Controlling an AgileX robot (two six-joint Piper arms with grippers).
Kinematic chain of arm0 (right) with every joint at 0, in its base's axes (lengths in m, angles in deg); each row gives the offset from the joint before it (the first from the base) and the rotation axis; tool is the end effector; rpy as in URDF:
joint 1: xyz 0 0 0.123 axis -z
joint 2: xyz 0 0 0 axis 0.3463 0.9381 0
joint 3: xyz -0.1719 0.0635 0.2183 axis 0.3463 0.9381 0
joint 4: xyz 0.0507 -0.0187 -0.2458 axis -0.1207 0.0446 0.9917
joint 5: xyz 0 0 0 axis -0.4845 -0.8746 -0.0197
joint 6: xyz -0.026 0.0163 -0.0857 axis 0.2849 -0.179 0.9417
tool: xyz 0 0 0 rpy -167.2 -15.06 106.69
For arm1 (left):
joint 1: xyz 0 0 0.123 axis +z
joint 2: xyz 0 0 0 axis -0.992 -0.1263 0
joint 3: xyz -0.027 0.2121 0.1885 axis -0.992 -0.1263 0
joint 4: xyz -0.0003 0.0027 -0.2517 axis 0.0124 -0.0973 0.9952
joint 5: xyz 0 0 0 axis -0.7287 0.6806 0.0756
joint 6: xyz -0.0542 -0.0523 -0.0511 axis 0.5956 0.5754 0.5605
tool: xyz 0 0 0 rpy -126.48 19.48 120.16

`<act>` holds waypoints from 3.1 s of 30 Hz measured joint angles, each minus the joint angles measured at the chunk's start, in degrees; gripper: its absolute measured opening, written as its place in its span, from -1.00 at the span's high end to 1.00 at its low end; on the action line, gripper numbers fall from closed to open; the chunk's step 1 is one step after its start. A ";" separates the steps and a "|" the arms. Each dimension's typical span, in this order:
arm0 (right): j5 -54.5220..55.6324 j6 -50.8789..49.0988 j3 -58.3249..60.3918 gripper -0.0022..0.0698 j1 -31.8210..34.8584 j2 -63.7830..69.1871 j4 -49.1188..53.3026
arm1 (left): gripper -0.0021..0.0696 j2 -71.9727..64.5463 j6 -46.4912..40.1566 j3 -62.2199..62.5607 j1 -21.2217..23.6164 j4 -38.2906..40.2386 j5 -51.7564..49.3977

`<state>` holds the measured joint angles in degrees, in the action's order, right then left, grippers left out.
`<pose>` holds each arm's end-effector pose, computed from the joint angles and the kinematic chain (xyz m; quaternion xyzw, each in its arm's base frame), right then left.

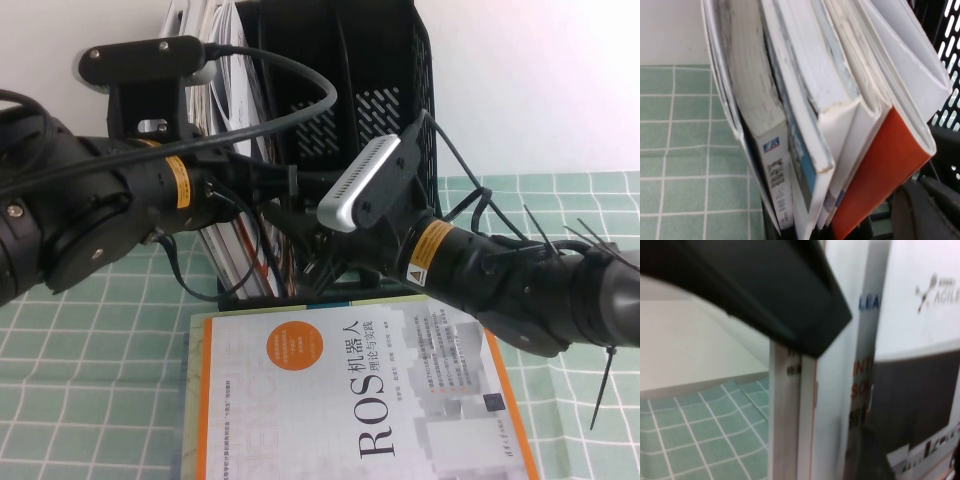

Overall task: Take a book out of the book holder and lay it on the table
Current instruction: Hold the bookshelf, then pick up the right side book from the book shelf, then place the picked book on the book

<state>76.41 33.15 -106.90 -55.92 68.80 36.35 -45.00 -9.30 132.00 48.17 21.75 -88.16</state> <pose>0.3199 0.2689 0.2149 -0.3795 0.5861 0.2834 0.6574 0.2642 -0.1565 0.3415 0.0108 0.8800 -0.1454 0.4521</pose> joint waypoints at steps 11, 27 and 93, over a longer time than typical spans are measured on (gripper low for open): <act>0.73 -0.71 -0.23 -0.04 -0.59 2.29 -1.82 | 0.95 0.00 0.34 0.62 0.00 -0.36 0.00; 1.16 1.03 -5.31 -0.04 -1.77 6.13 -5.24 | 0.95 0.00 0.87 0.62 0.00 -1.30 0.00; -32.70 16.21 -7.44 0.89 -2.12 -35.28 10.95 | 0.95 32.45 -6.30 -17.70 0.00 1.92 -16.17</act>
<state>43.71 49.36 -114.34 -58.05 33.53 47.30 -12.55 -15.59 114.30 48.17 23.67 -104.33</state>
